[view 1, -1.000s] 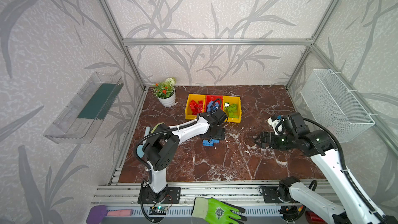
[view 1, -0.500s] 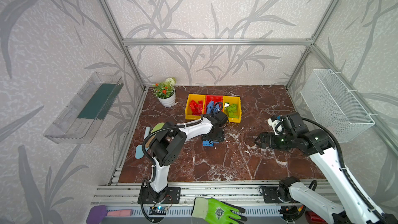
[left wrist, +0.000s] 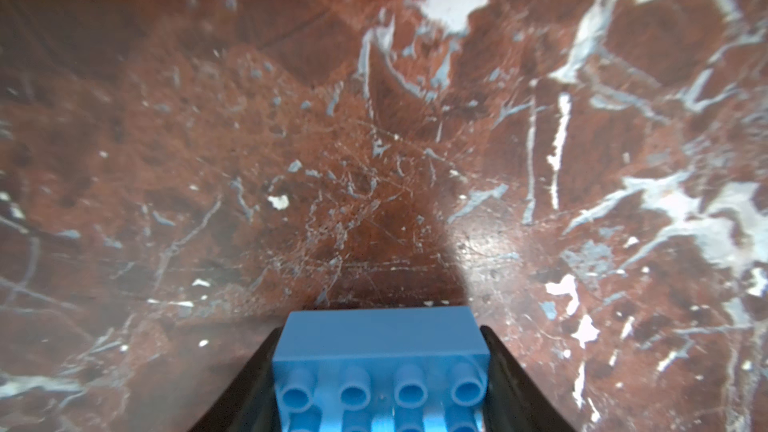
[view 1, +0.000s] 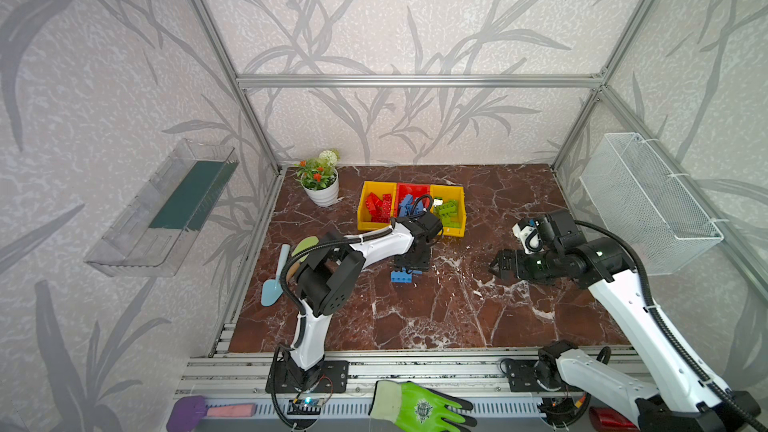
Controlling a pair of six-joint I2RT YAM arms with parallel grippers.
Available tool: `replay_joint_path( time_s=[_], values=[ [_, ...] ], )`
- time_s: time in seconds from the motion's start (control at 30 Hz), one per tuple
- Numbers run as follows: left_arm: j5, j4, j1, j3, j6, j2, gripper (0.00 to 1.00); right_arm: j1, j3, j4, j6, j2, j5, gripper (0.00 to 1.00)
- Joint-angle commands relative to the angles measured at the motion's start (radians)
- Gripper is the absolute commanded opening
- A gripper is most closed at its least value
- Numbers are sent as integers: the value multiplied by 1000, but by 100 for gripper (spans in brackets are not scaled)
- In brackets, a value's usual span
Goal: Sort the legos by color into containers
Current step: 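Reach the left gripper down and grasp a blue brick from the pile, then carry the blue brick into the red bin and release it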
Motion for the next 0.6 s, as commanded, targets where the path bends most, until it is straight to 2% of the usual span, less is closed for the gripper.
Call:
replay_joint_path(
  time_s=[0.0, 0.3, 0.57],
  values=[
    [-48, -83, 13, 71, 17, -8, 45, -3, 33, 17, -17, 23, -2, 99],
    [-94, -217, 93, 349, 112, 41, 44, -3, 88, 53, -26, 111, 1, 99],
    [-66, -306, 209, 695, 184, 233, 45, -6, 138, 64, -18, 161, 24, 99]
  ],
)
